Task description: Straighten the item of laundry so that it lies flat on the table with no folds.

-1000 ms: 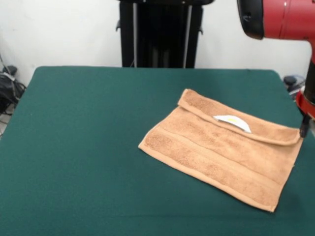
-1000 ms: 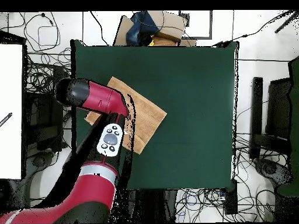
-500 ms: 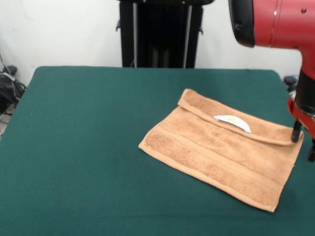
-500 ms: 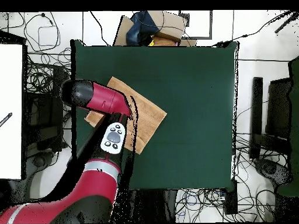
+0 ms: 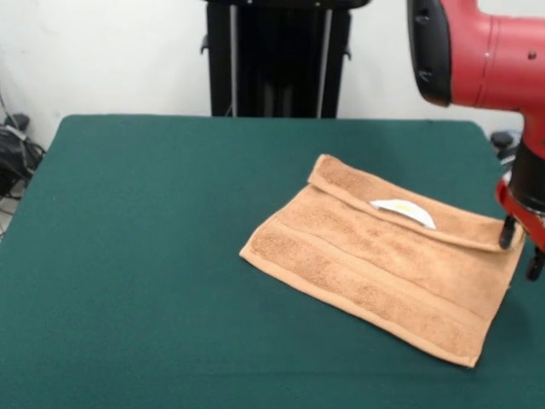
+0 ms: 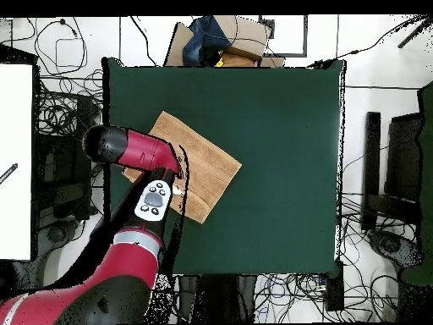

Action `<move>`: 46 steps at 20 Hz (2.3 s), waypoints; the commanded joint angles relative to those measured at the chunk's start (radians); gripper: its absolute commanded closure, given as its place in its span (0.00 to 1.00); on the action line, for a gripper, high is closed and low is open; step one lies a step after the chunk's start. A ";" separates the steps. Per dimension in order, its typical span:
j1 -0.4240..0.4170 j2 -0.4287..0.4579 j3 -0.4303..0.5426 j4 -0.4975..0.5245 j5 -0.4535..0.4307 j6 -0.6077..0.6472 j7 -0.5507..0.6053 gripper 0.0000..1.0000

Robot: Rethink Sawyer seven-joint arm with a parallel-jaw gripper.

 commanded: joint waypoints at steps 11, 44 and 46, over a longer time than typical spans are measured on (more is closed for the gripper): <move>-0.009 -0.132 0.071 0.273 0.015 -0.151 0.134 0.00; 0.021 0.005 0.085 0.199 0.033 -0.271 0.178 0.00; 0.021 0.003 0.084 0.199 0.032 -0.267 0.177 0.00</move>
